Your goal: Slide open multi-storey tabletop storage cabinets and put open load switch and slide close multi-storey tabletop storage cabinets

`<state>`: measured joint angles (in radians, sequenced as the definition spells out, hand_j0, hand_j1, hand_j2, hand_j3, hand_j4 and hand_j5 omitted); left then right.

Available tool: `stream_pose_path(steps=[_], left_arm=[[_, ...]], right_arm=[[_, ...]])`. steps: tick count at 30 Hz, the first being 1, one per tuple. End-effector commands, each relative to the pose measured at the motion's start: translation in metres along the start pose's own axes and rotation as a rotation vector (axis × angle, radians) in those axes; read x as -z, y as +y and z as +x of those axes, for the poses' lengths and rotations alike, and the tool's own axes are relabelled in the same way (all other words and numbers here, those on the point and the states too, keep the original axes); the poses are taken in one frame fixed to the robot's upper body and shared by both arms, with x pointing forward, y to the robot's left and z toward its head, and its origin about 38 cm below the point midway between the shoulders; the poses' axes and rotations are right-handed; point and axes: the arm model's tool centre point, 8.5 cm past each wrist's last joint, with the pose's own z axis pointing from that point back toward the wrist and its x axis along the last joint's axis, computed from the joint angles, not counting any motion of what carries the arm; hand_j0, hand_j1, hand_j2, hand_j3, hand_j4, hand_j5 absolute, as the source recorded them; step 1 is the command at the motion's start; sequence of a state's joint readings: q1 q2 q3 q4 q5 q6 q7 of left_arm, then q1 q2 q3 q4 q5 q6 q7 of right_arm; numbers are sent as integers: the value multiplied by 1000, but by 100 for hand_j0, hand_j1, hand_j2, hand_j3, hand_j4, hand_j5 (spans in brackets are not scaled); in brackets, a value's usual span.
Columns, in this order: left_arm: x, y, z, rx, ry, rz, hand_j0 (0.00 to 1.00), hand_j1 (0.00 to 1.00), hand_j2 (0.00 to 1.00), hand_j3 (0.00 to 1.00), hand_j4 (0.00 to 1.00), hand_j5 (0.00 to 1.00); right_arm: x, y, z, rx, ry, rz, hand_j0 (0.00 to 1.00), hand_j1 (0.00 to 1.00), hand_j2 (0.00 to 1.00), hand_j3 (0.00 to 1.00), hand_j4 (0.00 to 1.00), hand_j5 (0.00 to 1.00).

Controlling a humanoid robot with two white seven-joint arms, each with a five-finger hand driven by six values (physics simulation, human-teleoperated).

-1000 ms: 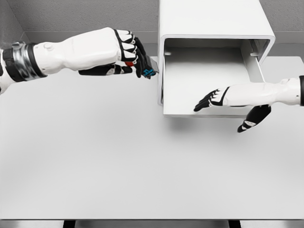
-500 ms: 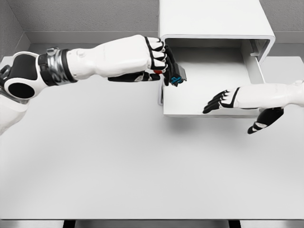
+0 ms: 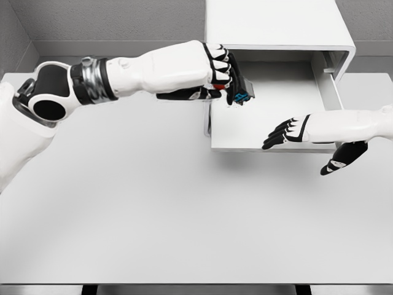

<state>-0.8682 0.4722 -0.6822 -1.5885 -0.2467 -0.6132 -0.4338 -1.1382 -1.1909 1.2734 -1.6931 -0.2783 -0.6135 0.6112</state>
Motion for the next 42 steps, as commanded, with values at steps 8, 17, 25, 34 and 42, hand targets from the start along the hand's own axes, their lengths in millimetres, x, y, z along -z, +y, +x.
stream_pose_path(steps=[8,17,25,34,42], left_arm=[[16,-14,0,-25,-12,-11,43,43,43,43,43,43],[16,-14,0,-26,-12,-13,43,43,43,43,43,43],[20,-14,2,-23,-20,-11,43,43,43,43,43,43],[30,-21,7,-29,-42,-24,44,44,44,44,44,44],[35,-33,-3,-24,-9,-56,45,45,45,45,45,45]], right_arm=[[-1,0,0,7,1,-3,100,100,100,100,100,100],[0,3,-1,14,0,3,100,100,100,100,100,100],[-3,5,-2,19,10,4,100,100,100,100,100,100],[-5,5,-2,18,13,3,100,100,100,100,100,100],[-7,6,-2,20,17,4,100,100,100,100,100,100]])
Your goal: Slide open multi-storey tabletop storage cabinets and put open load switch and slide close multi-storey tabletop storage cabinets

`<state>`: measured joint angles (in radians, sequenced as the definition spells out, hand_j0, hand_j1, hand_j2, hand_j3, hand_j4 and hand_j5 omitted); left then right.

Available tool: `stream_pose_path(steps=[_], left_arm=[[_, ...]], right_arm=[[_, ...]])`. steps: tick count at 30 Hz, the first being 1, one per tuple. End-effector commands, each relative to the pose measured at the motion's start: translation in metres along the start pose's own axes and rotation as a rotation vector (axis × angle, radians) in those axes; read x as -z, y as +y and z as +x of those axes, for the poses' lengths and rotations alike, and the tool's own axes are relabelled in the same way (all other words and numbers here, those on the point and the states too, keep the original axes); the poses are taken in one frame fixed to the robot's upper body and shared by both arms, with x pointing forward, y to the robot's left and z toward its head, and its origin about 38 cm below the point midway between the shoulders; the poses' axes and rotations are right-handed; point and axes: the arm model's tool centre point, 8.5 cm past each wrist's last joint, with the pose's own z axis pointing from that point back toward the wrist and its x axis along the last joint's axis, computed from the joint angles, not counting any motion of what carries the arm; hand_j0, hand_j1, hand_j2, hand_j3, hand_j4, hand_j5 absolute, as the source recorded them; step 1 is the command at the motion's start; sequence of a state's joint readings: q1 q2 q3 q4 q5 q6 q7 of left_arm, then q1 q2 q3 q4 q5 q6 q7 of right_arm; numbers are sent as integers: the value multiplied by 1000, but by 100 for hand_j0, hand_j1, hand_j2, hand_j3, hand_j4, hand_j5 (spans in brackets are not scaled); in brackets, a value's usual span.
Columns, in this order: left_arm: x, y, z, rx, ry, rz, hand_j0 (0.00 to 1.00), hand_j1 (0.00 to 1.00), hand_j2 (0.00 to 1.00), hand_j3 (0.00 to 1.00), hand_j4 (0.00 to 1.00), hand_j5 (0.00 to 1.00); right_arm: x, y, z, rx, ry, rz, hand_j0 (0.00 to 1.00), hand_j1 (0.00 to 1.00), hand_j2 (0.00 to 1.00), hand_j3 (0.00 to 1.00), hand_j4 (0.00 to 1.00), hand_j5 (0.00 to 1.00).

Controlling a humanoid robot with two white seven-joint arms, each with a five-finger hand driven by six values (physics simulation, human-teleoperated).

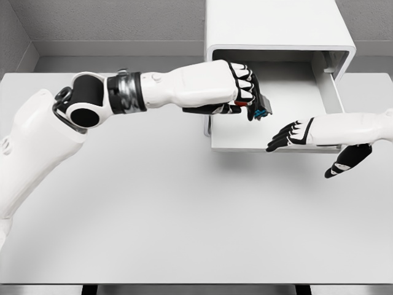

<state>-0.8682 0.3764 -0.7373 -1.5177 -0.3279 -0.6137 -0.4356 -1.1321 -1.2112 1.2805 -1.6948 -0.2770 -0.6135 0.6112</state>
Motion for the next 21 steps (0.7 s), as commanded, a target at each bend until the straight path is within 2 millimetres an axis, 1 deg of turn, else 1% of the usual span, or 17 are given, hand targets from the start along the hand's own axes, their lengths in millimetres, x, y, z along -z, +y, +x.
stream_pose_path(steps=[1,2,3,5,6,8,10,15,19,20,21], left_arm=[[1,-3,-3,-4,11,-5,45,45,45,45,45,45],[1,-3,-3,-4,11,-5,45,45,45,45,45,45],[1,-3,-3,-4,11,-5,48,48,48,48,48,48],[3,1,-1,4,3,1,68,68,68,68,68,68],[3,2,-1,6,2,5,81,81,81,81,81,81],[3,3,0,9,0,9,88,88,88,88,88,88],[4,6,0,15,-3,12,91,91,91,91,91,91],[4,10,2,23,-8,17,91,91,91,91,91,91],[8,26,18,56,-62,45,93,93,93,93,93,93],[6,37,23,51,-86,63,93,93,93,93,93,93],[-5,39,20,45,-75,59,95,95,95,95,95,95]], right_arm=[[-3,0,0,7,6,-5,100,100,100,100,100,100],[-3,0,0,6,7,-6,100,100,100,100,100,100],[-4,-1,0,5,8,-7,100,100,100,100,100,100],[-4,-2,0,4,8,-8,100,100,100,100,100,100],[-5,-2,0,2,10,-10,100,100,100,100,100,100],[-5,-3,0,-1,10,-11,100,100,100,100,100,100],[-7,-3,0,0,15,-11,100,100,100,100,100,100],[-7,-3,0,0,15,-11,100,100,100,100,100,100],[-7,-3,0,0,15,-11,100,100,100,100,100,100],[-7,-4,0,-2,15,-12,100,100,100,100,100,100],[-7,-4,0,-2,15,-12,100,100,100,100,100,100]])
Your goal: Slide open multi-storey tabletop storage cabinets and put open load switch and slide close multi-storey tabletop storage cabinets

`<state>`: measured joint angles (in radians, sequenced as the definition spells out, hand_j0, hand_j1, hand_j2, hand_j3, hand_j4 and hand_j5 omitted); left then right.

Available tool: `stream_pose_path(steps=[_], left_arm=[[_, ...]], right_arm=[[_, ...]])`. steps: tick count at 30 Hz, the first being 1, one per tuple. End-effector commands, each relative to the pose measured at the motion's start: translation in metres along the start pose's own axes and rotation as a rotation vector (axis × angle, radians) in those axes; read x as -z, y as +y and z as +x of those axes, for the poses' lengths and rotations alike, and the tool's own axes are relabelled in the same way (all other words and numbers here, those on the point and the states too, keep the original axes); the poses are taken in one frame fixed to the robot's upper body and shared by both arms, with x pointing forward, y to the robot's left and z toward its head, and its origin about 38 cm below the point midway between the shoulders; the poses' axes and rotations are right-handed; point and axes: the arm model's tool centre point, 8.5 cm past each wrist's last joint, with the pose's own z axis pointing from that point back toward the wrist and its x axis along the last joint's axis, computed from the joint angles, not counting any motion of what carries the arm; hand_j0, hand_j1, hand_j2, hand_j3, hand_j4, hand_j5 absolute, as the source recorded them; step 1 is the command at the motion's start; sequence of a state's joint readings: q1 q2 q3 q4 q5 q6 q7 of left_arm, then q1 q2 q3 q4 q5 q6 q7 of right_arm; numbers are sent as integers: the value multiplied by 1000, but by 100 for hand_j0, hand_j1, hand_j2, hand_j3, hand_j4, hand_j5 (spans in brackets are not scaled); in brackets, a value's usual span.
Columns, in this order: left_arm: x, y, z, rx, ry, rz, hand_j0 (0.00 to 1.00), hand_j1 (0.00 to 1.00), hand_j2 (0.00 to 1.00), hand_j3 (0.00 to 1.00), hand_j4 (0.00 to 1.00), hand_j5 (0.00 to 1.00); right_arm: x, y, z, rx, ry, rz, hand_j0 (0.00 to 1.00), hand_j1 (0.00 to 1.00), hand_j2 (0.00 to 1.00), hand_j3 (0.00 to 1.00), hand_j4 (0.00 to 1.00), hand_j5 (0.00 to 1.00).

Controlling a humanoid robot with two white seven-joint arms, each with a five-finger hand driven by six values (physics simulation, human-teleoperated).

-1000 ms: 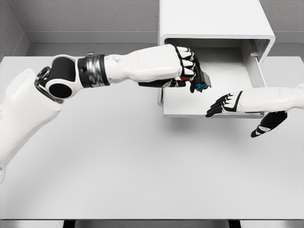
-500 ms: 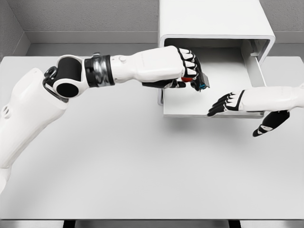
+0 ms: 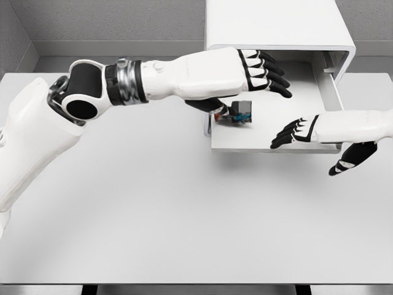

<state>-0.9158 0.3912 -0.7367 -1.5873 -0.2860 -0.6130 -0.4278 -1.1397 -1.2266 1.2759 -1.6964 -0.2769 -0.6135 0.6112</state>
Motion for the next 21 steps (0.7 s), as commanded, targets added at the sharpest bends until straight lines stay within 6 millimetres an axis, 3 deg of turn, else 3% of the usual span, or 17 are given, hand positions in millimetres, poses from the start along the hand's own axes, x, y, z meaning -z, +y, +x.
stream_pose_path(steps=[1,3,4,7,11,21], left_arm=[[-12,8,6,-22,-16,19,97,97,97,97,97,97],[-46,22,13,-53,-18,23,100,100,100,100,100,100],[-76,26,17,-75,12,1,100,100,100,100,100,100],[-137,19,16,-154,122,-53,100,100,100,100,100,100],[-157,10,16,-176,170,-86,100,100,100,100,100,100],[-159,0,17,-202,176,-91,100,100,100,100,100,100]], right_arm=[[0,-1,0,5,0,-5,100,100,100,100,100,100],[-1,-2,0,3,0,-7,100,100,100,100,100,100],[-2,-2,0,2,3,-10,100,100,100,100,100,100],[-1,-6,0,-1,1,-47,100,100,100,100,100,100],[3,-8,1,-3,-7,-60,100,100,100,100,100,100],[12,-5,-4,-54,13,-24,100,100,100,100,100,100]])
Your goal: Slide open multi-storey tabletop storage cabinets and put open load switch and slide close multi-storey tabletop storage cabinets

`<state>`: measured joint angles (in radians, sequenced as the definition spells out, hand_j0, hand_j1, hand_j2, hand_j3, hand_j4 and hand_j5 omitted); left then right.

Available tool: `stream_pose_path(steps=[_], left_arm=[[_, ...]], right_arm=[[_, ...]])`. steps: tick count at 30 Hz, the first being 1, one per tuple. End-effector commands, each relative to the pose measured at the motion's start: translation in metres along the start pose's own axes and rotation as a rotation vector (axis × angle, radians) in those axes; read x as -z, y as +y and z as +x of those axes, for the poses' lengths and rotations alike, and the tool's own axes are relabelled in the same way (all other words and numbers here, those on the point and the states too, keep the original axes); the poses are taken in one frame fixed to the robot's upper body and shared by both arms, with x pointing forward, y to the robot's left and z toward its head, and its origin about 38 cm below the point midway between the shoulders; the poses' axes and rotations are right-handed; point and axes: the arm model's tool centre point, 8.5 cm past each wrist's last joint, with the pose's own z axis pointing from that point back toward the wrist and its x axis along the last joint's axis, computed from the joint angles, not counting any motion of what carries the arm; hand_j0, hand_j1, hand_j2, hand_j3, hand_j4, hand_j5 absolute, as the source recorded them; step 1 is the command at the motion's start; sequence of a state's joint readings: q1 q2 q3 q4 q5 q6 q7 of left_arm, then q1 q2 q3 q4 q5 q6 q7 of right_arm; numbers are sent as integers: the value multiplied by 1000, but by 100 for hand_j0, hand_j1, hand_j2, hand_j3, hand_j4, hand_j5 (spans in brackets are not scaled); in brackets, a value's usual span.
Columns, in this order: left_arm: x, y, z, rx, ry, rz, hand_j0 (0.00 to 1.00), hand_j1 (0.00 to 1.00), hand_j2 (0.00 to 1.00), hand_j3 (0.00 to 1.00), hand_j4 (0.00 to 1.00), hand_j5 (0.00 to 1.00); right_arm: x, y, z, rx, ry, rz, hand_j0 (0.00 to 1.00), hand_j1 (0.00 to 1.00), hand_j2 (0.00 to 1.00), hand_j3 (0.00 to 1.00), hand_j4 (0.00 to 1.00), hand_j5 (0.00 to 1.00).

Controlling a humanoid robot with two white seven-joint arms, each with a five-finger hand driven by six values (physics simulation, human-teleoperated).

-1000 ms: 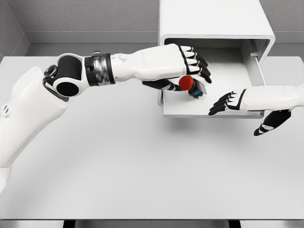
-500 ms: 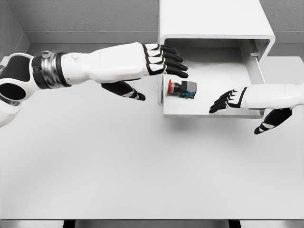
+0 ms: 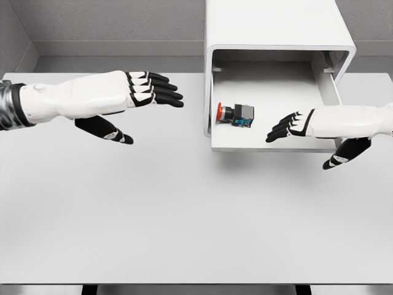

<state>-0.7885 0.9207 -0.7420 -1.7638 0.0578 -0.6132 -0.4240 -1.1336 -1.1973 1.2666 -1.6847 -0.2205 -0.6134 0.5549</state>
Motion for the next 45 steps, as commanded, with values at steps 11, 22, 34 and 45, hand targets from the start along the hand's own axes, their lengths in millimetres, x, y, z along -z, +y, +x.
stream_pose_path(steps=[11,22,34,45], left_arm=[[-8,-1,-2,-9,21,-3,100,100,100,100,100,100],[-9,-10,-3,-30,28,-12,100,100,100,100,100,100],[-10,-13,-4,-37,29,-15,100,100,100,100,100,100],[-11,-15,-5,-36,35,-25,100,100,100,100,100,100]], right_arm=[[13,-8,-3,-64,5,10,100,100,100,100,100,100],[25,-19,-14,-116,33,-10,100,100,100,100,100,100],[48,-47,-48,-140,94,-60,100,100,100,100,100,100],[22,-13,-14,-147,54,-5,100,100,100,100,100,100]])
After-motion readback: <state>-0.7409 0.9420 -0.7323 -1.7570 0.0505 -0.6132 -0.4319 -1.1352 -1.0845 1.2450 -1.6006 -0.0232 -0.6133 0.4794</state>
